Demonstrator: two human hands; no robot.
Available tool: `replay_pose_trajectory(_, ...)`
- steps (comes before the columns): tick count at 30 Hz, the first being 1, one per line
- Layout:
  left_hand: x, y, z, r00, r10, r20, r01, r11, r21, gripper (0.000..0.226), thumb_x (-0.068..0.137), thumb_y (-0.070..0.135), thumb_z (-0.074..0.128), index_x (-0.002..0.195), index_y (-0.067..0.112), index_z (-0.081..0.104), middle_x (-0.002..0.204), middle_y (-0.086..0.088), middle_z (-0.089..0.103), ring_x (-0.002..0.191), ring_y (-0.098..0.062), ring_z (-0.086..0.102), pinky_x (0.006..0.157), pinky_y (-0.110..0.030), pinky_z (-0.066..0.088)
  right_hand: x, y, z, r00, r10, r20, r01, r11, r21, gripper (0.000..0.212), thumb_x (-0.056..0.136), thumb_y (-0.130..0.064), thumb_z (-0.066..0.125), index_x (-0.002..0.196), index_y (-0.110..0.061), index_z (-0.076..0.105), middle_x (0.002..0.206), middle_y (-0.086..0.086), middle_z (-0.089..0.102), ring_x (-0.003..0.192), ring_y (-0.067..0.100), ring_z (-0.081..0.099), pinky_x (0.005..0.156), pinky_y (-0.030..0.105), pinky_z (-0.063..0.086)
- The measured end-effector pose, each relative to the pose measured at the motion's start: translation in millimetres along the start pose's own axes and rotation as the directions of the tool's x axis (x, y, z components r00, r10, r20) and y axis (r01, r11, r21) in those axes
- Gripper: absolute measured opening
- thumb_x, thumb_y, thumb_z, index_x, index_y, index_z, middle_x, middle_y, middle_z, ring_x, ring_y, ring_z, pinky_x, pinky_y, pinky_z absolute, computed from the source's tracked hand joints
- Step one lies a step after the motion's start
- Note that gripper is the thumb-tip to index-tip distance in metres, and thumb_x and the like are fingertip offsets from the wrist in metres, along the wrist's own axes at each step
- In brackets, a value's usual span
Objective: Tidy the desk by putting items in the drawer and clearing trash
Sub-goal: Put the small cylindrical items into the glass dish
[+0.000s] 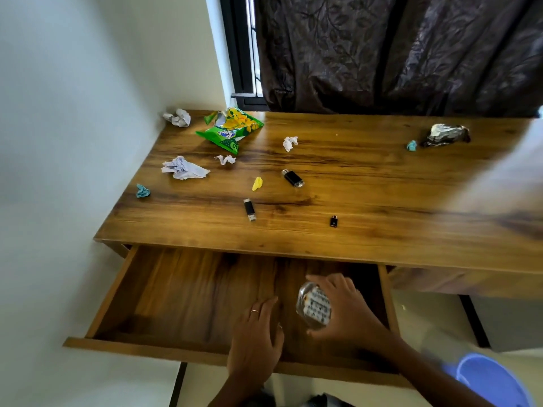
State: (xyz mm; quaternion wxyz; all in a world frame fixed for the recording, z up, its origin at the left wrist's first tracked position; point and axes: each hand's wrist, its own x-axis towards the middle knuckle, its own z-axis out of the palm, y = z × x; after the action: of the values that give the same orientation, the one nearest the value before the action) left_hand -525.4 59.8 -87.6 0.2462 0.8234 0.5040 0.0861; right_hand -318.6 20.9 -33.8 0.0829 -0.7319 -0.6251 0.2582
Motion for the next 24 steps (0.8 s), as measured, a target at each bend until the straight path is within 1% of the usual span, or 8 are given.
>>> replay_pose_trajectory(2,0.2,-0.4,0.0,1.000,0.024,0.004,-0.024,0.999,0.026,0.051,0.093,0.045,0.041,0.142,0.035,0.028,0.145,0.013,0.036,0.130,-0.005,0.034,0.109,-0.025,0.033,-12.6,14.1,15.0,0.997,0.062,0.054,-0.060,0.998,-0.032,0.101,0.058,-0.064,0.068,0.142,-0.035,0.020,0.135,-0.001,0.028,0.124,0.015,0.027,0.106,0.034,0.032)
replay_pose_trajectory(5,-0.6,-0.3,-0.4,0.997,0.083,0.005,-0.083,0.995,0.063,0.044,0.095,0.042,0.036,0.138,0.035,0.036,0.142,0.016,0.040,0.127,-0.001,0.036,0.106,-0.023,0.035,-19.1,30.4,28.6,0.983,0.153,0.098,-0.150,0.988,-0.038,0.098,0.060,-0.057,0.072,0.141,-0.029,0.023,0.135,0.004,0.028,0.124,0.020,0.026,0.104,0.037,0.037)
replay_pose_trajectory(9,-0.8,1.9,-1.0,0.996,0.093,-0.005,-0.092,0.994,0.065,0.037,0.095,0.039,0.039,0.132,0.034,0.045,0.136,0.016,0.046,0.122,0.000,0.041,0.103,-0.024,0.039,-13.6,43.6,35.6,0.967,0.220,0.131,-0.220,0.975,-0.018,0.104,0.059,-0.049,0.079,0.141,-0.023,0.020,0.137,0.007,0.025,0.127,0.024,0.025,0.104,0.037,0.039)
replay_pose_trajectory(14,-1.6,3.4,-2.2,0.997,0.078,-0.005,-0.077,0.995,0.065,0.034,0.095,0.037,0.043,0.128,0.034,0.048,0.127,0.016,0.052,0.114,0.001,0.045,0.097,-0.021,0.042,-7.5,47.9,46.6,0.965,0.221,0.139,-0.215,0.975,-0.055,0.104,0.060,-0.040,0.083,0.142,-0.023,0.021,0.139,0.009,0.024,0.128,0.025,0.029,0.098,0.036,0.044)
replay_pose_trajectory(17,-2.0,5.0,-3.4,0.997,0.072,-0.010,-0.071,0.995,0.065,0.031,0.094,0.035,0.045,0.125,0.033,0.052,0.123,0.015,0.054,0.110,0.001,0.046,0.094,-0.019,0.043,-6.9,51.0,49.3,0.971,0.207,0.122,-0.193,0.974,-0.117,0.103,0.059,-0.042,0.083,0.141,-0.024,0.023,0.139,0.009,0.027,0.126,0.026,0.033,0.098,0.036,0.043)
replay_pose_trajectory(20,-1.8,5.5,-4.3,0.998,0.063,-0.008,-0.062,0.996,0.066,0.030,0.095,0.035,0.045,0.124,0.033,0.053,0.120,0.015,0.055,0.107,0.002,0.046,0.092,-0.018,0.043,-7.0,53.5,48.6,0.978,0.169,0.120,-0.138,0.962,-0.234,0.099,0.062,-0.049,0.079,0.140,-0.023,0.024,0.140,0.010,0.030,0.128,0.027,0.032,0.106,0.039,0.035)
replay_pose_trajectory(22,-2.2,6.3,-5.0,0.998,0.063,-0.009,-0.062,0.995,0.073,0.030,0.095,0.035,0.044,0.124,0.033,0.053,0.118,0.014,0.056,0.105,0.003,0.046,0.091,-0.018,0.043,-7.6,54.3,47.2,0.984,0.128,0.124,-0.083,0.945,-0.316,0.096,0.067,-0.054,0.074,0.141,-0.019,0.024,0.145,0.009,0.027,0.133,0.027,0.027,0.110,0.040,0.028)
replay_pose_trajectory(24,-2.5,6.8,-5.8,0.998,0.063,-0.007,-0.062,0.995,0.077,0.030,0.095,0.036,0.043,0.124,0.033,0.052,0.117,0.015,0.056,0.104,0.003,0.047,0.090,-0.017,0.043,-8.6,54.8,45.3,0.985,0.097,0.140,-0.041,0.933,-0.358,0.093,0.070,-0.056,0.070,0.142,-0.017,0.025,0.149,0.008,0.024,0.136,0.028,0.024,0.113,0.041,0.022)
